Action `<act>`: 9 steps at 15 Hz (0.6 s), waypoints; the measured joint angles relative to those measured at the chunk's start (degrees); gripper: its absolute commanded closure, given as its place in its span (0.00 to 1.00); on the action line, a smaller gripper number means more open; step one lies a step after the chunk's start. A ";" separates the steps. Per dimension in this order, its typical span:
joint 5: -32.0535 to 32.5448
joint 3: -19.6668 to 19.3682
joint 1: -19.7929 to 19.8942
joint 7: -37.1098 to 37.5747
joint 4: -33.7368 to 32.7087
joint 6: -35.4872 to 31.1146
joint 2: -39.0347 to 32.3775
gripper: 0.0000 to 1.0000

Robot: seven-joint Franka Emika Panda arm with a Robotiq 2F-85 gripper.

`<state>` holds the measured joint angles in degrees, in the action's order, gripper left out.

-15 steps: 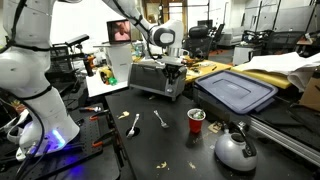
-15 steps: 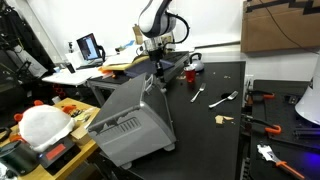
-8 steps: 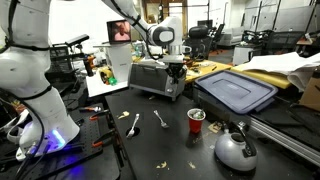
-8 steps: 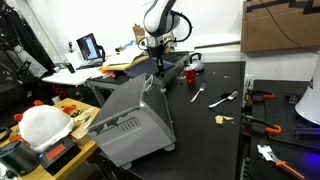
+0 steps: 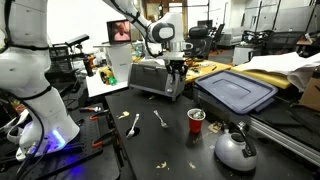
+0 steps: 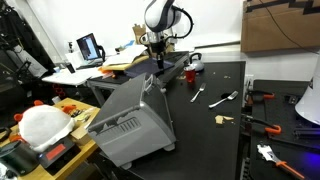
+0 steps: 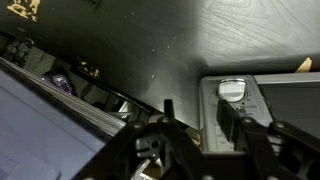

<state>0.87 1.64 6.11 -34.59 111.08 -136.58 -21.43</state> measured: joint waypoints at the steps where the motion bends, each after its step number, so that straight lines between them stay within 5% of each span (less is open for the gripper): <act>1: 0.05 -0.22 0.09 0.97 0.24 0.03 0.75 0.12; 3: 0.14 -0.81 0.13 3.46 1.02 0.27 2.62 0.00; 9: 0.23 -1.17 -0.70 12.86 3.17 2.02 8.29 0.00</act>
<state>1.10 0.47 5.41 -21.74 114.25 -134.56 -13.14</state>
